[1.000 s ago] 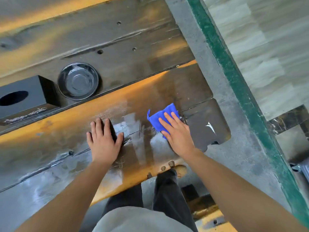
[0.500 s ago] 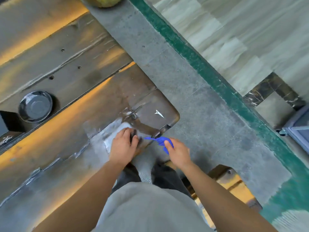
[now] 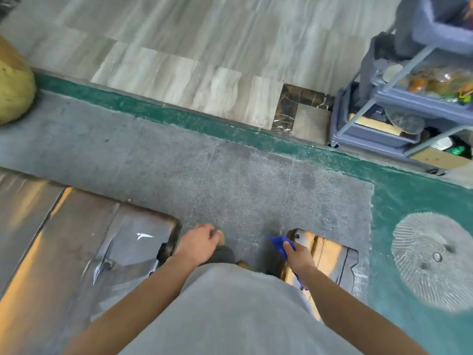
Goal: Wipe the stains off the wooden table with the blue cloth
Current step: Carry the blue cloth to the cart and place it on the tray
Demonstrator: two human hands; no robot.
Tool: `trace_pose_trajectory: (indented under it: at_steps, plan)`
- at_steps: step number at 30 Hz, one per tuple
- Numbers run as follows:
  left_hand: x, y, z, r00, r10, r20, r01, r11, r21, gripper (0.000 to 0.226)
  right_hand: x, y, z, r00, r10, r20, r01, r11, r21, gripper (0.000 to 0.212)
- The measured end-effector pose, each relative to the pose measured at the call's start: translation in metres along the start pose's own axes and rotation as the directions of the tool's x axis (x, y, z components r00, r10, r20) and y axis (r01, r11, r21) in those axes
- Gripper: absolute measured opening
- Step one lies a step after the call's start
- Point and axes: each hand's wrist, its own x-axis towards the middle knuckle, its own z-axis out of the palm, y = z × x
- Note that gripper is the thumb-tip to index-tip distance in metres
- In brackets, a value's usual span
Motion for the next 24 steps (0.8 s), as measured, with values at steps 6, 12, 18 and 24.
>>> trace_pose_trajectory:
  at_steps: [6,12,18,24]
  plan:
    - [0.083,0.029,-0.032,0.994,-0.059,0.09,0.048,0.992,0.119,0.044,0.035,-0.017,-0.05,0.995,0.096,-0.04,-0.093,0.993,0.07,0.034]
    - [0.178,0.054,-0.094,0.984,-0.106,0.146,0.065,0.963,0.262,0.044,0.095,-0.095,-0.102,0.993,0.096,-0.074,-0.086,0.988,0.129,0.034]
    - [0.264,0.132,-0.143,0.982,-0.023,0.19,-0.053,0.921,0.386,0.033,0.166,-0.117,-0.152,0.983,0.152,-0.098,-0.127,0.966,0.224,0.05]
    - [0.324,0.269,-0.147,0.941,0.112,0.32,-0.274,0.808,0.522,0.039,0.16,-0.109,-0.213,0.929,0.329,-0.172,-0.247,0.893,0.376,0.033]
